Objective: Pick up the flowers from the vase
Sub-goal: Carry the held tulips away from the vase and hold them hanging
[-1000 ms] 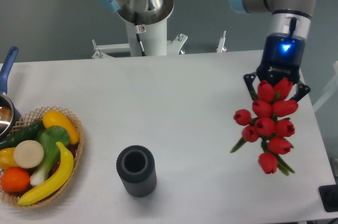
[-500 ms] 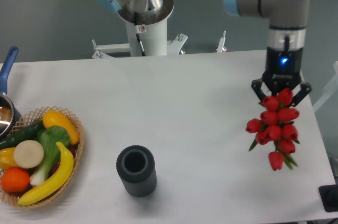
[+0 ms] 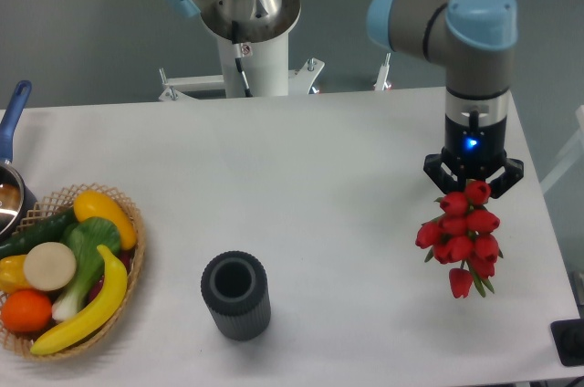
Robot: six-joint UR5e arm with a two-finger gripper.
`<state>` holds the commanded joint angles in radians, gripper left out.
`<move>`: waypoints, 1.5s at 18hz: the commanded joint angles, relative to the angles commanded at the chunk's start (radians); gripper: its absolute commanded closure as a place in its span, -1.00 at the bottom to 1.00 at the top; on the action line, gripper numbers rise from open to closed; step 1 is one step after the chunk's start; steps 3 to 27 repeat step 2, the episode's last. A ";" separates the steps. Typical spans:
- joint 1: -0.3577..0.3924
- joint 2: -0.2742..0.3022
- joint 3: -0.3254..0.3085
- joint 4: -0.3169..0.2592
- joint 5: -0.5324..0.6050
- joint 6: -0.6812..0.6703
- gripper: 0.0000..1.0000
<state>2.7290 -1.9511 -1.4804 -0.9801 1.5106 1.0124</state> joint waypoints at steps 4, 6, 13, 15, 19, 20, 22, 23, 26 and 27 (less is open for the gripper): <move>-0.024 -0.008 0.002 -0.005 0.043 0.000 0.81; -0.024 -0.008 0.002 -0.005 0.043 0.000 0.81; -0.024 -0.008 0.002 -0.005 0.043 0.000 0.81; -0.024 -0.008 0.002 -0.005 0.043 0.000 0.81; -0.024 -0.008 0.002 -0.005 0.043 0.000 0.81; -0.024 -0.008 0.002 -0.005 0.043 0.000 0.81; -0.024 -0.008 0.002 -0.005 0.043 0.000 0.81; -0.024 -0.008 0.002 -0.005 0.043 0.000 0.81; -0.024 -0.008 0.002 -0.005 0.043 0.000 0.81; -0.024 -0.008 0.002 -0.005 0.043 0.000 0.81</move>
